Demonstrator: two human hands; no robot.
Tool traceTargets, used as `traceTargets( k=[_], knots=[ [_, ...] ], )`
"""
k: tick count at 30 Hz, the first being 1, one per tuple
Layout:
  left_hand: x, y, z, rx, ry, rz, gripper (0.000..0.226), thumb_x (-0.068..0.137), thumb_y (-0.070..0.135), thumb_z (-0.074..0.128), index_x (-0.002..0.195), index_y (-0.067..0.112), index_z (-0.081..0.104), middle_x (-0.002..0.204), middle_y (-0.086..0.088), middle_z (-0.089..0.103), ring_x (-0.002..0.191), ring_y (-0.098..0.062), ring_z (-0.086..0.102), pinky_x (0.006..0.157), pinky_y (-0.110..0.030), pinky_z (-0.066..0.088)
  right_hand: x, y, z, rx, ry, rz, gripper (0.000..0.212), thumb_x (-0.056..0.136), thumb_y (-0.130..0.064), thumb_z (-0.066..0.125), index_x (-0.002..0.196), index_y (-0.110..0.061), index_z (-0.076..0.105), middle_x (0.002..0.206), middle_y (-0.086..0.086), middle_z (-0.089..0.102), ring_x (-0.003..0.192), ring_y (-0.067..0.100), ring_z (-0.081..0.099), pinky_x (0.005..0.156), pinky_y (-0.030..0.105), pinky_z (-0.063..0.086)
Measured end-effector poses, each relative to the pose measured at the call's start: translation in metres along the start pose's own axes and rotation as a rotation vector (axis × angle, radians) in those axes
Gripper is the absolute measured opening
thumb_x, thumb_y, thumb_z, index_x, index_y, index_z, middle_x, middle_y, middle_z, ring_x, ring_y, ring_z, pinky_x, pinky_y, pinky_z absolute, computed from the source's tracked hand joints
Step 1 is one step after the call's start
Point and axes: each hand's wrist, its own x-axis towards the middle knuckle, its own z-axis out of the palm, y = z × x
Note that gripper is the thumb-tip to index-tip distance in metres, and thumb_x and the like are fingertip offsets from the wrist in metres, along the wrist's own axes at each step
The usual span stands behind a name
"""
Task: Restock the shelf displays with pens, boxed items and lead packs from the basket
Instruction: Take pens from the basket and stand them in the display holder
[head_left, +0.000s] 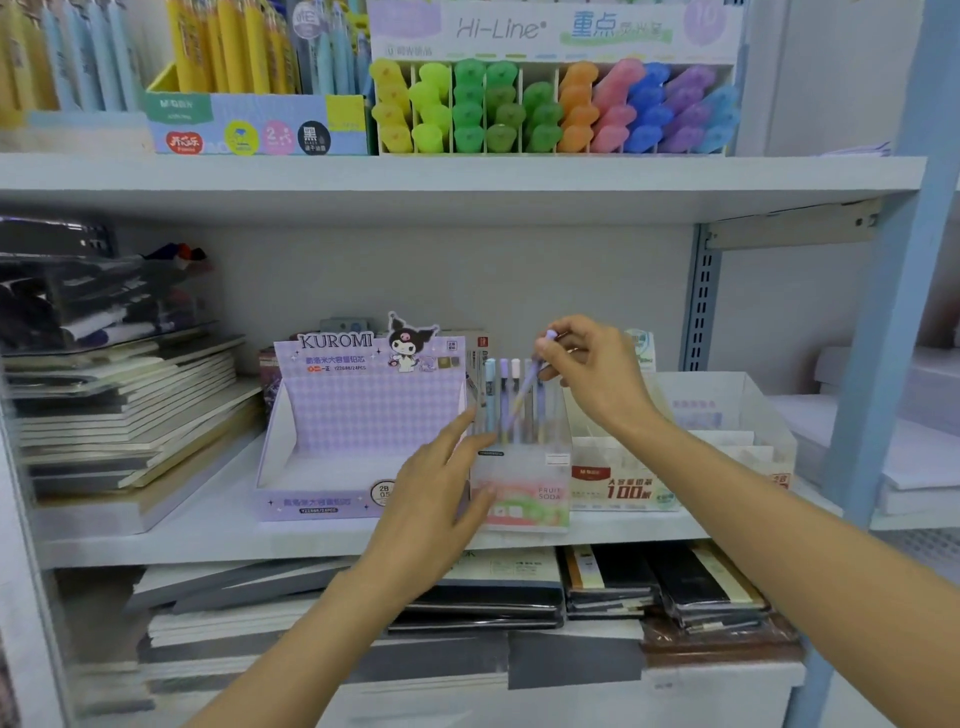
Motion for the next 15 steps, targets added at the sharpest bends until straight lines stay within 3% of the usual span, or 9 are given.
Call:
traceTargets(
  k=[3,6,8,9,10,12,13,15],
  knots=[
    [-0.003,-0.001,0.004,-0.01,0.016,0.014,0.052,0.098,0.037,0.05,0.147,0.034,0.033,0.162,0.017,0.008,0.135,-0.011,0.039,0.107,-0.035,0.04,-0.002,0.008,0.01,-0.067,-0.027,-0.029,0.011,0.094,-0.016,0.062,0.095,-0.007,0.068,0.081,0.006,0.071,0.068,0.015,0.071,0.063,0.021,0.054],
    [-0.004,-0.005,0.01,0.038,0.025,-0.008,0.052,0.1,0.042,0.045,0.148,0.04,0.027,0.163,0.009,0.01,0.138,-0.016,0.034,0.112,-0.037,0.033,0.001,0.011,0.014,-0.118,-0.082,-0.057,0.013,0.093,-0.017,0.063,0.095,-0.006,0.069,0.08,0.007,0.073,0.07,0.014,0.071,0.074,0.029,0.058],
    [-0.005,-0.006,0.011,0.073,0.038,-0.037,0.05,0.1,0.044,0.041,0.147,0.043,0.025,0.159,-0.001,0.025,0.143,-0.018,0.026,0.119,-0.038,0.019,0.003,0.011,0.014,-0.152,-0.123,-0.078,0.013,0.092,-0.017,0.064,0.093,-0.006,0.069,0.078,0.005,0.073,0.069,0.01,0.071,0.075,0.028,0.058],
    [-0.006,-0.007,0.012,0.083,0.048,-0.037,0.049,0.101,0.044,0.04,0.147,0.043,0.025,0.149,-0.002,0.041,0.139,-0.018,0.031,0.119,-0.039,0.016,0.005,0.011,0.014,-0.159,-0.132,-0.085,0.012,0.092,-0.017,0.064,0.093,-0.005,0.069,0.077,0.005,0.073,0.067,0.008,0.07,0.075,0.028,0.058],
    [-0.006,-0.007,0.012,0.084,0.062,-0.028,0.049,0.101,0.043,0.04,0.147,0.042,0.026,0.128,0.005,0.057,0.126,-0.016,0.044,0.117,-0.039,0.022,0.006,0.011,0.015,-0.156,-0.132,-0.088,0.011,0.091,-0.016,0.065,0.094,-0.005,0.069,0.076,0.004,0.073,0.066,0.006,0.07,0.074,0.027,0.058],
    [-0.007,-0.006,0.012,0.089,0.082,-0.007,0.048,0.101,0.041,0.043,0.146,0.041,0.028,0.083,0.018,0.051,0.084,-0.008,0.05,0.095,-0.035,0.04,0.008,0.011,0.018,-0.168,-0.122,-0.095,0.013,0.091,-0.016,0.066,0.101,-0.008,0.066,0.073,-0.001,0.072,0.064,0.001,0.068,0.071,0.023,0.058],
    [-0.006,-0.005,0.012,0.095,0.089,-0.004,0.048,0.101,0.041,0.044,0.146,0.04,0.028,0.077,0.017,0.045,0.074,-0.007,0.046,0.083,-0.032,0.041,0.009,0.012,0.021,-0.184,-0.116,-0.101,0.015,0.091,-0.017,0.066,0.104,-0.011,0.063,0.071,-0.003,0.071,0.065,0.002,0.068,0.071,0.023,0.058],
    [-0.006,-0.005,0.013,0.106,0.102,-0.005,0.048,0.1,0.041,0.044,0.146,0.04,0.029,0.078,0.016,0.045,0.07,-0.009,0.046,0.074,-0.029,0.039,0.01,0.012,0.027,-0.218,-0.095,-0.112,0.015,0.09,-0.019,0.067,0.1,-0.017,0.056,0.07,-0.001,0.071,0.069,0.01,0.069,0.071,0.031,0.057]
  ],
)
